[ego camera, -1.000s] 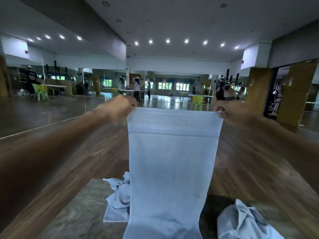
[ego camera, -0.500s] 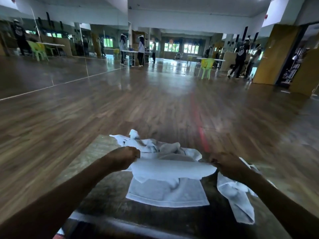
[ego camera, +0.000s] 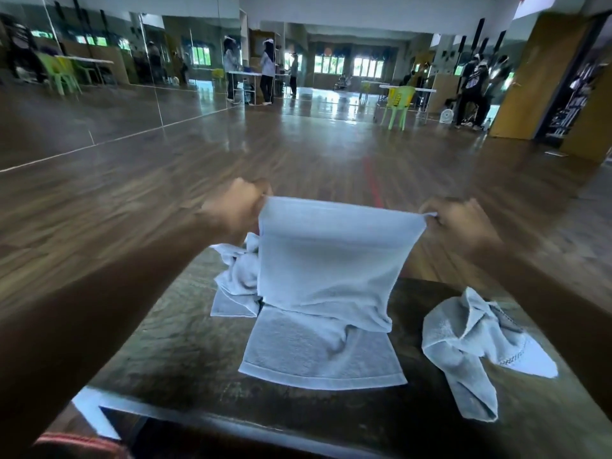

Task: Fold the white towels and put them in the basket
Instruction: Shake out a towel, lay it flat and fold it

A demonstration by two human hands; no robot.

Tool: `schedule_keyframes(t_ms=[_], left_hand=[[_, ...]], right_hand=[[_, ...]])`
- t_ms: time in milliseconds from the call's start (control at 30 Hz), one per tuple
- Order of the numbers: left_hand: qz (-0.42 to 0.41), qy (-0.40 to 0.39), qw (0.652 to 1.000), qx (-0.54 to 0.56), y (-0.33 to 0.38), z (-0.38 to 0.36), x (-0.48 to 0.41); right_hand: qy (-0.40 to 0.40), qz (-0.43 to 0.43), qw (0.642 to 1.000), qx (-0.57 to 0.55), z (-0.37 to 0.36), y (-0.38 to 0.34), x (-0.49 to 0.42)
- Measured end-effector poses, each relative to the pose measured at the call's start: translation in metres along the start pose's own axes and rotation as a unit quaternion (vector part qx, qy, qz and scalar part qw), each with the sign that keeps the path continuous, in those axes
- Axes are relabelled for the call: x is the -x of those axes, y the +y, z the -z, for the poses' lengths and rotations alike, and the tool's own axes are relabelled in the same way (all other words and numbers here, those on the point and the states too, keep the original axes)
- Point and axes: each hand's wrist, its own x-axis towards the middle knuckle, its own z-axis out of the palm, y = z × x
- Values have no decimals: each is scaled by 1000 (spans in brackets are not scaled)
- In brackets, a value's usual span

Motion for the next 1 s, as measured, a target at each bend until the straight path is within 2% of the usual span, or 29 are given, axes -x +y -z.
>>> schedule_keyframes(t_ms=[100, 167, 233, 333, 367, 467, 567, 667, 867, 1000], left_hand=[[-37, 141, 989, 9, 0, -6, 20], [-73, 162, 984, 9, -1, -35, 57], [-76, 113, 990, 24, -6, -73, 108], [-66, 5, 997, 28, -13, -123, 183], [-62, -18, 997, 38, -16, -137, 200], [-33, -70, 994, 74, -11, -155, 225], [-12, -49, 993, 106, -8, -157, 230], [14, -62, 988, 138, -5, -154, 232], [-48, -74, 989, 115, -11, -153, 247], [-76, -77, 985, 134, -6, -147, 258]], right_hand=[[50, 14, 999, 13, -3, -15, 16], [64, 66, 995, 39, -30, -21, 51], [52, 84, 993, 58, -63, -24, 93], [-31, 66, 996, 53, -109, -34, 153], [-54, 55, 997, 29, -119, -38, 172], [-50, 10, 997, -58, -143, -46, 216], [-51, -42, 992, -106, -154, -48, 231], [-59, -45, 992, -105, -153, -50, 229], [-88, -14, 990, -109, -138, -52, 232], [-137, 11, 983, -120, -127, -52, 245]])
